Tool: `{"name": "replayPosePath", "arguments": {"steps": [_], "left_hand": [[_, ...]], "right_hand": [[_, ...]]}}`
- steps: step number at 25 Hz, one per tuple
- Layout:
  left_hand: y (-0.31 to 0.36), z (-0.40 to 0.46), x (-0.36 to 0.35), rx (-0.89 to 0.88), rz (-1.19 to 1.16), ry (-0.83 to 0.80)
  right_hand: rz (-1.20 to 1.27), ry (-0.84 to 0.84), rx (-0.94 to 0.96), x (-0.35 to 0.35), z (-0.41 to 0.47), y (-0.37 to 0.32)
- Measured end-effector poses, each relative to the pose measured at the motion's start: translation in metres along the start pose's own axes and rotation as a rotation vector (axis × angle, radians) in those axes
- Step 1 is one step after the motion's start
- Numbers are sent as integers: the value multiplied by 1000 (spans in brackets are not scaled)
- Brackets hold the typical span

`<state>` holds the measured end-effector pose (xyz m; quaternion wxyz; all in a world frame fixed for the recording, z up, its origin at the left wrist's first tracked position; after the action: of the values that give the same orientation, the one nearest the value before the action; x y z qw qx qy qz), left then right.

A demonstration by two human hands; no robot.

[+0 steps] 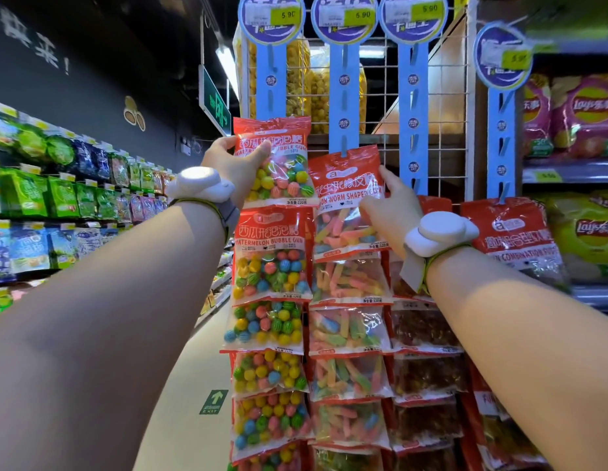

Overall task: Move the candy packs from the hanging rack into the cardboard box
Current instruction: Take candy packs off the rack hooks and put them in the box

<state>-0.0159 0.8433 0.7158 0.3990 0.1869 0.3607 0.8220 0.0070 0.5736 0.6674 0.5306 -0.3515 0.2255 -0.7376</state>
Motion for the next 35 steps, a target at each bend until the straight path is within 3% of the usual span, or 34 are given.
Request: {"name": "replayPosePath", "arguments": {"steps": [23, 30, 35], "left_hand": [[-28, -23, -5, 65, 22, -117], [-34, -46, -3, -97, 238, -62], [-32, -73, -1, -177, 624, 32]], "right_hand": [[32, 48, 52, -3, -1, 4], [-48, 105, 34, -9, -39, -2], [-226, 138, -103, 1, -75, 11]]}}
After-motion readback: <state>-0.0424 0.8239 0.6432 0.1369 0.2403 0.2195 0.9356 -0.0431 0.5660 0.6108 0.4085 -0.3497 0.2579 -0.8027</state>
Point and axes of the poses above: each hand's wrist, its own z-axis towards the middle knuckle, its own x-axis out of the back of the hand, y = z × x, the point moved 7 cm from there along z, towards the middle knuckle, and after that the axes turned 5 degrees about -y, right-handed, at the moved point
